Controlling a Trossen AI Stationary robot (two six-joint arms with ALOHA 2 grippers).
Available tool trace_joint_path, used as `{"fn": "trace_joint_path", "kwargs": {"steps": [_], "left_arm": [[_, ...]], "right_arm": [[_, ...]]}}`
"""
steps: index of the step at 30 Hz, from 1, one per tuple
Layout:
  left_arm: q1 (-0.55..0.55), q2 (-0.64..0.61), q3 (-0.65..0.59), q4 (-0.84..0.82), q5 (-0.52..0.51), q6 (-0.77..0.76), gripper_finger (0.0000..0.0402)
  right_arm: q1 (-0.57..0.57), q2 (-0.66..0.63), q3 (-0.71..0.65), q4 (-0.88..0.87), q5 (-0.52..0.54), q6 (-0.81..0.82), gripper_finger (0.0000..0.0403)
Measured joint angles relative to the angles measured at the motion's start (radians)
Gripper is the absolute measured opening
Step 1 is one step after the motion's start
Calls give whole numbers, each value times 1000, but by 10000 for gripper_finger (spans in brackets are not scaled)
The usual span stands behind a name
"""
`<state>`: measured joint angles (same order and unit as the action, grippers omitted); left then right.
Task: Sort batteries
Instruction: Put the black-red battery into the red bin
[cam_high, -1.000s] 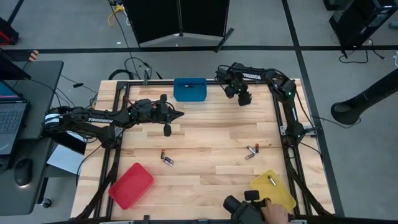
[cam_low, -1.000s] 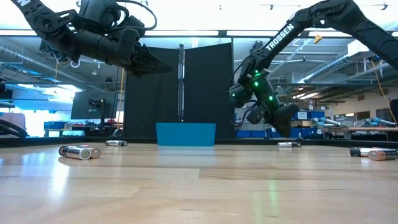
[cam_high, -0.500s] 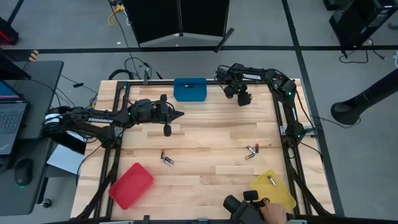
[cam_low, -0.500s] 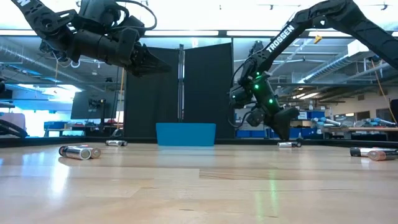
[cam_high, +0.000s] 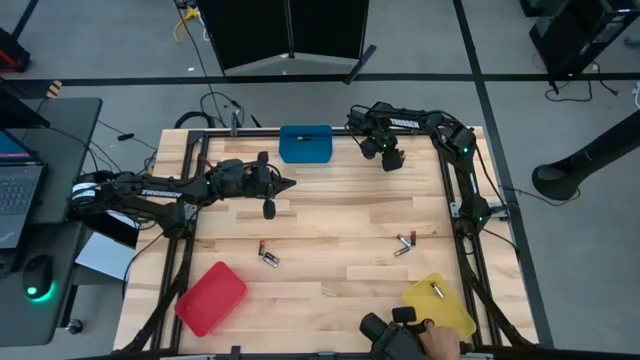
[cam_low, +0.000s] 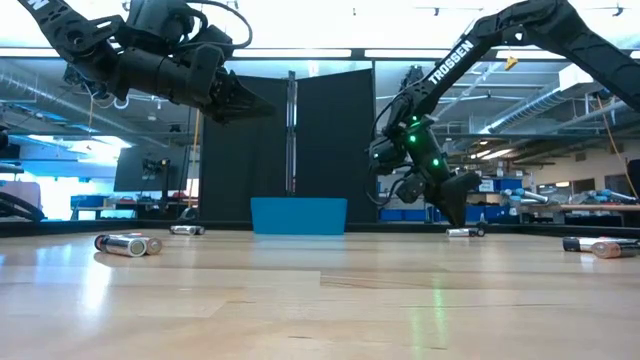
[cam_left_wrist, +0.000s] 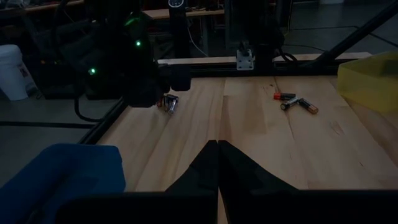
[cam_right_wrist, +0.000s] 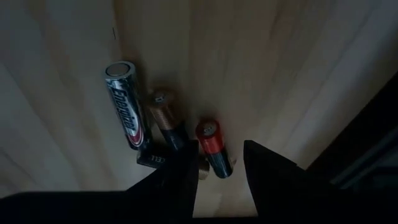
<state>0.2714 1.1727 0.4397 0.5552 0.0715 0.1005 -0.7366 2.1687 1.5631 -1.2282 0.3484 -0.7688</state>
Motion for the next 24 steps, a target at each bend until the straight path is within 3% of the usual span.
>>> {"fn": "trace_joint_path", "kwargs": {"steps": [7,13,21,24], "left_arm": [[0,0,0,0,0,0,10],[1,0,0,0,0,0,10],[2,0,0,-1,-1,-1,10],[2,0,0,0,0,-1,10]], "right_arm": [[3,69,7,-3,125,6,138],[1,70,7,-3,126,5,130],[1,70,7,-2,135,-2,55],[0,70,7,-6,138,-2,54]]}}
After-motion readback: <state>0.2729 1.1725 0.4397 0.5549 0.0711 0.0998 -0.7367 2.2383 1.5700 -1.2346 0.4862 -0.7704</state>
